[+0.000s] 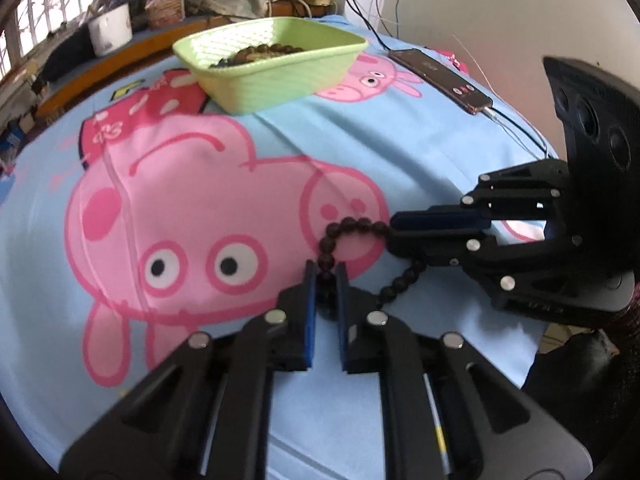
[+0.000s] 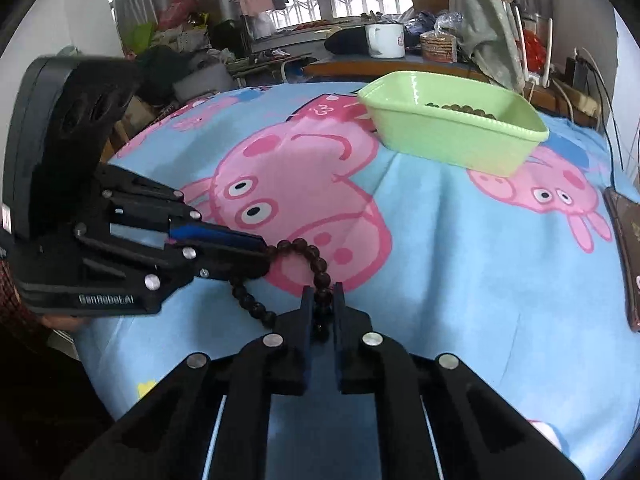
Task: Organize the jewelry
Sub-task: 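Grasp the dark brown bead strand with both tools and lift toward the basket, then lower the brown strand into the green basket and open both tools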
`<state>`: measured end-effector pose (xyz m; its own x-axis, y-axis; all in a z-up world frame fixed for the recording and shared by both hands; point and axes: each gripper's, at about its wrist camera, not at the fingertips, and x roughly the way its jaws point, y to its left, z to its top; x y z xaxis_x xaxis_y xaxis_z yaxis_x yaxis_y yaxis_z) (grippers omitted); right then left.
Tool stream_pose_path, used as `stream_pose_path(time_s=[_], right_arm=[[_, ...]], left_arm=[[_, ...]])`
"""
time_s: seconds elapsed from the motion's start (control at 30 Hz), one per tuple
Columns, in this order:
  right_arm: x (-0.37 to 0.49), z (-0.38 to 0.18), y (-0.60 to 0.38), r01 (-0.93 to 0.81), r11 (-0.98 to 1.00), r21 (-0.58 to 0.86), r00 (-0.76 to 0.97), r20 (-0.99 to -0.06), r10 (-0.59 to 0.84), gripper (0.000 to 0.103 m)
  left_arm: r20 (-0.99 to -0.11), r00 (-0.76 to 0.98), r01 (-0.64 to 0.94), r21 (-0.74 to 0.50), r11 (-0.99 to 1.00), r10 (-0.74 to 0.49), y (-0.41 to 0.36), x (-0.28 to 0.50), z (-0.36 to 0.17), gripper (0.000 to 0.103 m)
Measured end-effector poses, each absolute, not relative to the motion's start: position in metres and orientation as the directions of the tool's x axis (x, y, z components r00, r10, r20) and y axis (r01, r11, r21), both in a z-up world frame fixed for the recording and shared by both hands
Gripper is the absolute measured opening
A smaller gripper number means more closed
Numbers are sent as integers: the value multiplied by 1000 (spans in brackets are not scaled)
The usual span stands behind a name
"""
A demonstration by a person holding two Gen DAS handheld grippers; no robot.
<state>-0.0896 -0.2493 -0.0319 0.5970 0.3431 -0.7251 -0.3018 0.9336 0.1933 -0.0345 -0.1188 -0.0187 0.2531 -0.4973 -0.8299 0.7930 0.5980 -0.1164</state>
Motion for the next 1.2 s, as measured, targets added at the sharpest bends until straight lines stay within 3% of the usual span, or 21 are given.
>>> stream_pose_path(time_s=[0.2,0.5,0.97,1.07,1.2], right_arm=[[-78,1,-266,-305,913,272,646,-645,408,0],[-12,55,-314,-248,922,298,774,-511,374,0],[77,20,-338,-183,926,330,729,-586,353,0],[85,18,-339,-196,910,365,733,-562,383,0],[79,24,-349,-168,900,402,754,-535,381,0]], left_arm=[[-803,235,777,-183,603,-548,-119,-7,7,9],[-727,358,751,-149,643,-586,-156,64,69,9],[-770,371,690,-145,709,-519,-201,158,40,9],[-789,393,676,-100,730,-472,-205,166,32,20],[-752,401,654,-164,739,-522,-186,168,46,21]])
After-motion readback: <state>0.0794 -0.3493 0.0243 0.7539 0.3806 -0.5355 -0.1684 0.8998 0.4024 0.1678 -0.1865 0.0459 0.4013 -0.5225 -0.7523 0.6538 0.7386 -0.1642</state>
